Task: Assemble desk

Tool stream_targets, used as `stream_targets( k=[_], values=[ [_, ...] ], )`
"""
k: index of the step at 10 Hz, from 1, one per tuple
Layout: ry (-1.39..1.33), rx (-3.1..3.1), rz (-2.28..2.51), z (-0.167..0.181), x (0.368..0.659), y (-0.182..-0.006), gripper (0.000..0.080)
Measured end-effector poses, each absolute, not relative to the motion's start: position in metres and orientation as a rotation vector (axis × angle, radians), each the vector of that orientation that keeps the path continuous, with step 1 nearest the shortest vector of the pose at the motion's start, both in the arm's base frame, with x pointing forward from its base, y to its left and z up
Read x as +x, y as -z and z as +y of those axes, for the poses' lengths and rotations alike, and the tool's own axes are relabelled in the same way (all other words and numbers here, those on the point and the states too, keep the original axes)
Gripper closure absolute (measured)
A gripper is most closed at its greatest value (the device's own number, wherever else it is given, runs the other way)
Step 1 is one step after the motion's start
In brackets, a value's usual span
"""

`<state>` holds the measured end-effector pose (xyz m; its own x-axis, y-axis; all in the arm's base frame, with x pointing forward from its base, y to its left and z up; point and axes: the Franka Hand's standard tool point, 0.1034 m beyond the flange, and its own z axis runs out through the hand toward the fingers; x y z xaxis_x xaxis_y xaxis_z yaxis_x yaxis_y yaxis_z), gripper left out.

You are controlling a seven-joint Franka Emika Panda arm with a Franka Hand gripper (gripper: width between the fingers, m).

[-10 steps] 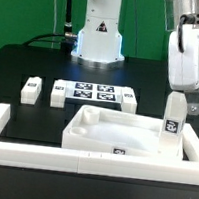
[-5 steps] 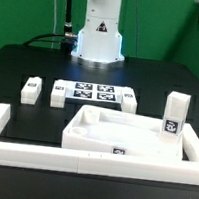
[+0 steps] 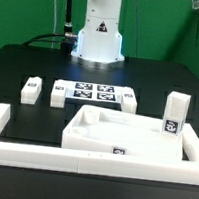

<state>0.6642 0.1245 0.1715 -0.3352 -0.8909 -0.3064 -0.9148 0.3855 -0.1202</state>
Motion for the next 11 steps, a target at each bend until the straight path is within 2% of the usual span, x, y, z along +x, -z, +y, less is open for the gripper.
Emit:
stream_targets(
  k=[2,4,6,9,10,11],
  values=[
    [-0.093,-1.677,2.255,0.128,0.659,-0.174,0.0151],
    [-0.094,-1.774,2.181,0.136,0.635,-0.182,0.0151],
    [-0.075,-1.918,2.078,0.149,0.608,-0.178,0.0151],
    [-0.012,-2.179,1.799,0.147,0.609,-0.177,0.0151],
    [-0.002,-2.22,1.75,0.147,0.609,-0.175,0.0151],
    [0.043,-2.365,1.565,0.145,0.597,-0.157,0.0151]
  ],
)
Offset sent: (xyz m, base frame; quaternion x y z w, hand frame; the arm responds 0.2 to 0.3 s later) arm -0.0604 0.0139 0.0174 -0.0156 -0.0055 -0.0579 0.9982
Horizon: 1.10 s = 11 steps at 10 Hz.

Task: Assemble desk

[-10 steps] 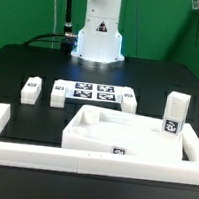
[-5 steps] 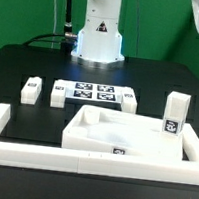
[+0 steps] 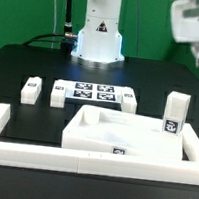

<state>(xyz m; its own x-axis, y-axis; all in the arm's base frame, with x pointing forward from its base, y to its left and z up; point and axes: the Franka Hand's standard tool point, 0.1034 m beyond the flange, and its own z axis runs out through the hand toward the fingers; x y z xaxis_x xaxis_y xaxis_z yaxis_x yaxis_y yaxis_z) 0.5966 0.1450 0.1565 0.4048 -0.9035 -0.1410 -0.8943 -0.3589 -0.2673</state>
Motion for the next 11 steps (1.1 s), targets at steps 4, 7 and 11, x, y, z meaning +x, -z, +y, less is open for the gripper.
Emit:
stream_targets(
  k=[4,7,11],
  values=[
    [0.042,-2.63,1.24,0.138,0.558,-0.122,0.0151],
    [0.076,-2.745,0.985,0.135,0.557,-0.119,0.0151],
    [0.021,-3.006,0.312,0.075,0.494,-0.064,0.0151]
  ],
)
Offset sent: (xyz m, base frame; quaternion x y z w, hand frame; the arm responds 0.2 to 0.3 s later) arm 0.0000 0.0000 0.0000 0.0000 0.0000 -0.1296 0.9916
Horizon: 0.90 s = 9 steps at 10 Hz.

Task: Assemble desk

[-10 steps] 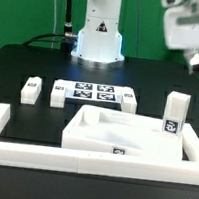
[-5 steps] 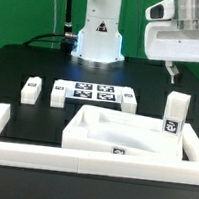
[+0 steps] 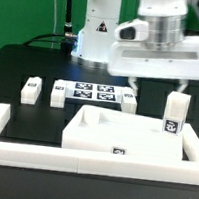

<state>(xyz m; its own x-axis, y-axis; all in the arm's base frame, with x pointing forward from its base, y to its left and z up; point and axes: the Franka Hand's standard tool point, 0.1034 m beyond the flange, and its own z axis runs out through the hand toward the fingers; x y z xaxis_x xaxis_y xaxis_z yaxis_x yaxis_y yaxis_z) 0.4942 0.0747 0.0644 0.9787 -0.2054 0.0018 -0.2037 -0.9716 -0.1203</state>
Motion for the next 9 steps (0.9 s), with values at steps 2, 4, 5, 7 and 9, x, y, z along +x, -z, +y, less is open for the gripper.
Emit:
stream_targets(
  k=[2,4,5,7,9],
  values=[
    [0.038,-3.033,0.216,0.069,0.487,-0.06,0.0151],
    [0.02,-3.029,0.223,0.069,0.487,-0.06,0.0151],
    [-0.029,-3.025,0.196,0.068,0.483,-0.057,0.0151],
    [-0.314,-2.996,0.158,0.045,0.477,-0.05,0.0151],
    [-0.524,-2.959,0.155,0.042,0.469,-0.051,0.0151]
  ],
)
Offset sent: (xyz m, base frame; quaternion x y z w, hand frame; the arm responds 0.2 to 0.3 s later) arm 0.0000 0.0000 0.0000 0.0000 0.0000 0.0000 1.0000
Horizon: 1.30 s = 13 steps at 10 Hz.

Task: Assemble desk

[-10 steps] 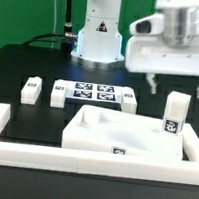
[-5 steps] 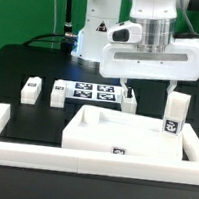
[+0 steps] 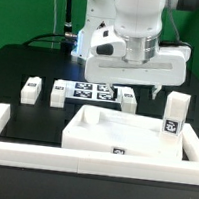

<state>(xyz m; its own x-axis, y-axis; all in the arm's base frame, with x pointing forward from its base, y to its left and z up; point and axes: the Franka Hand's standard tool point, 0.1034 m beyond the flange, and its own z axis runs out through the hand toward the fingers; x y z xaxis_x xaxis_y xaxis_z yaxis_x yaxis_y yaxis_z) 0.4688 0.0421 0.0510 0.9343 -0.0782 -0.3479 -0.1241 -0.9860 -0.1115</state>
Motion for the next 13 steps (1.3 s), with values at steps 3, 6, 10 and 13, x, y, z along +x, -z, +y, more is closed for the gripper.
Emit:
stream_targets(
  k=[3,6,10,13],
  values=[
    [-0.728,-2.89,0.153,0.044,0.467,-0.048,0.0151],
    [-1.072,-2.785,0.118,0.044,0.455,-0.033,0.0151],
    [-1.226,-2.721,0.14,0.043,0.453,-0.027,0.0151],
    [-1.271,-2.708,0.166,0.045,0.445,-0.021,0.0151]
  ],
)
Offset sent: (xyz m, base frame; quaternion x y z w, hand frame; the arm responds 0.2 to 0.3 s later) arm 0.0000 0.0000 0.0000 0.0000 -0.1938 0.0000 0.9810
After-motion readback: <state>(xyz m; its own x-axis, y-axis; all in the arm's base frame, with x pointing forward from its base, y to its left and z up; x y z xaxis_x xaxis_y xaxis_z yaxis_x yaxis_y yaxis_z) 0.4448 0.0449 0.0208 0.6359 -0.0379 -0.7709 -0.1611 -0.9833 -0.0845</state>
